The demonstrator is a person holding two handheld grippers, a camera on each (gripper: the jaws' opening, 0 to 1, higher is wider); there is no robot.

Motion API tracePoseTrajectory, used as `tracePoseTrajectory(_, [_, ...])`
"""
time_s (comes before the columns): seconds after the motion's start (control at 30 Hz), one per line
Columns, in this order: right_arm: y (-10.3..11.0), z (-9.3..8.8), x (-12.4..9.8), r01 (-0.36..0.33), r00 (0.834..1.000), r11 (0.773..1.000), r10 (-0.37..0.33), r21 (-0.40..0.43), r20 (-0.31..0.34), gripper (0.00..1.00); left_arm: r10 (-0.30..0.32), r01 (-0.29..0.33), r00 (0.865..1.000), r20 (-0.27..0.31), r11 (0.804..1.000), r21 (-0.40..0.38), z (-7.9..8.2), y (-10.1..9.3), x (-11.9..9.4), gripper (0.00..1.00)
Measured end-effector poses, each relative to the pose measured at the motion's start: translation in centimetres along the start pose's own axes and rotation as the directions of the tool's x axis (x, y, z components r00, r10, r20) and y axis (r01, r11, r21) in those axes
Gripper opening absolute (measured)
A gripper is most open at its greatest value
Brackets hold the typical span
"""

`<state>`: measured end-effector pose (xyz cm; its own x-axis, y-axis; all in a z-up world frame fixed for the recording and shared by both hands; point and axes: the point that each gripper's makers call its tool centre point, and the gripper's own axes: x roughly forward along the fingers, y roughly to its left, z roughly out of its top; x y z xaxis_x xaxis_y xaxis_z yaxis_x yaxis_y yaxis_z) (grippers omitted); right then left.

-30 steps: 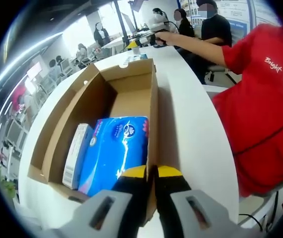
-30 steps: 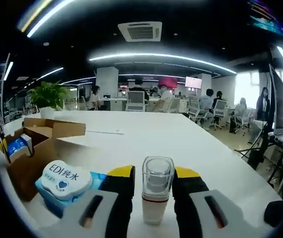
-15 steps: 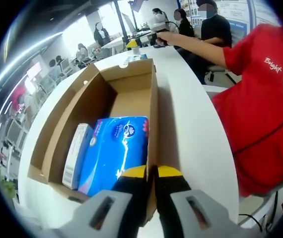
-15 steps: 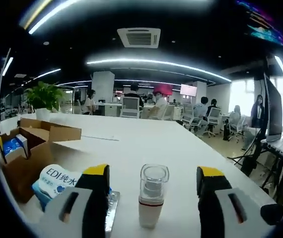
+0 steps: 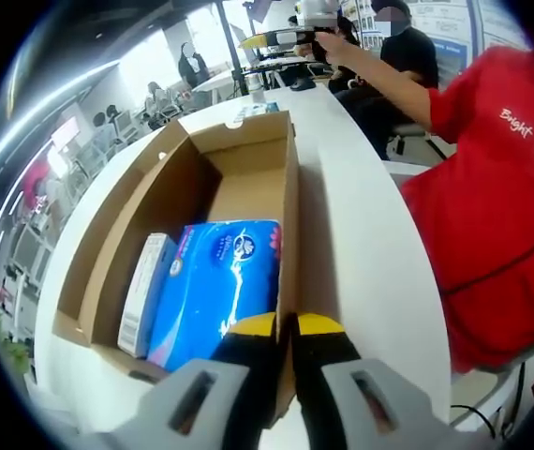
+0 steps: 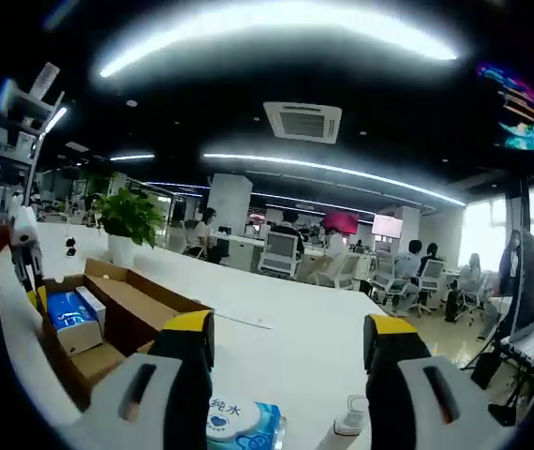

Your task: Operate the shoe box by opening the lid, removing the specified soft item, and placing it in the target area until the item is outside and the box remains undamaged.

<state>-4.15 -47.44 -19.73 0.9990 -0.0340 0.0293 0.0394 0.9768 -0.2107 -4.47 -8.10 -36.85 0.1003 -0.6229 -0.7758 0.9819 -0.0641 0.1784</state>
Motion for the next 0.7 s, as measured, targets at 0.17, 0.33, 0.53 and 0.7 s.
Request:
tracePoseTrajectory(0.17, [2.3,1.0,0.7,-0.073,0.997,0.997,0.073,-0.038,-0.003,0.71,0.002,-0.002,1.000,0.002,1.000,0.003,-0.1,0.0,0.0,0.05])
tracePoseTrajectory(0.33, [5.5,1.1,0.8,-0.201,0.980,0.976,0.199,-0.080,-0.033,0.33,-0.005,0.005,1.000,-0.001,1.000,-0.004,0.0,0.0,-0.1,0.05])
tracePoseTrajectory(0.53, [12.8,2.1,1.1,-0.455,0.890,0.887,0.451,-0.073,-0.061,0.35,-0.004,0.004,1.000,-0.002,1.000,-0.004,0.0,0.1,0.0,0.05])
tracePoseTrajectory(0.7, [17.0,4.0,1.4,-0.613,0.789,0.788,0.614,0.057,-0.002,0.49,-0.002,0.002,1.000,-0.001,1.000,-0.002,-0.3,0.2,0.0,0.05])
